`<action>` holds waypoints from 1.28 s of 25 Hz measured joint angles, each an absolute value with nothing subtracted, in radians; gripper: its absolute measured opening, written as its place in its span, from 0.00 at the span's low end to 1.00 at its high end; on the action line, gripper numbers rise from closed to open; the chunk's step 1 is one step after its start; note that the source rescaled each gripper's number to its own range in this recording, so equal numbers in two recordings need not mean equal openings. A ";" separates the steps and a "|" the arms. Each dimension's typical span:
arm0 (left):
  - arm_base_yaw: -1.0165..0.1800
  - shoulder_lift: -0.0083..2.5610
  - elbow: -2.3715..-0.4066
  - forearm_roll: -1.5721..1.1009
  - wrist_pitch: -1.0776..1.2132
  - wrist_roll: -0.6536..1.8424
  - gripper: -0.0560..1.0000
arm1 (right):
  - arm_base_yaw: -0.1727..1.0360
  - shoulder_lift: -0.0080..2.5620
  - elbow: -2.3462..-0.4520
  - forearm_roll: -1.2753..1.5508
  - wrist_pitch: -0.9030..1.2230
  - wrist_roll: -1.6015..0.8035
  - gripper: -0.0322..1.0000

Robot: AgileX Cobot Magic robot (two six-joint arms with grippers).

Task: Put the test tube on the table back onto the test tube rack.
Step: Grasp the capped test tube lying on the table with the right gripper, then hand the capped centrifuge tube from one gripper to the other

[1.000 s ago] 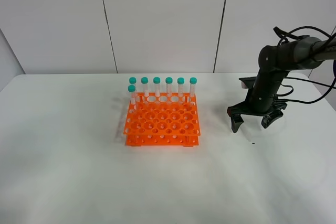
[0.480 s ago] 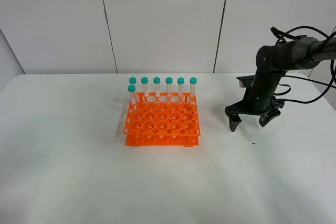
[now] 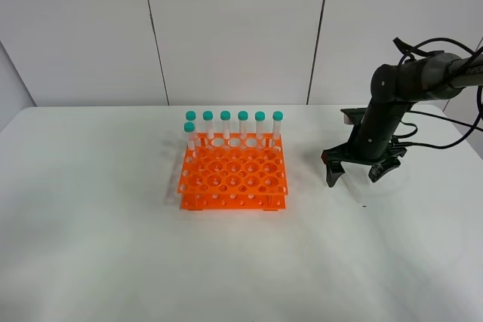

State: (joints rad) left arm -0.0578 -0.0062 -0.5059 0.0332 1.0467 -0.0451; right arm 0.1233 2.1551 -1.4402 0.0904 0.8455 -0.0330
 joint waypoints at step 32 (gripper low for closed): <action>-0.058 -0.006 -0.506 0.033 1.047 -0.045 0.89 | 0.121 1.814 -1.473 0.015 1.035 -0.040 0.06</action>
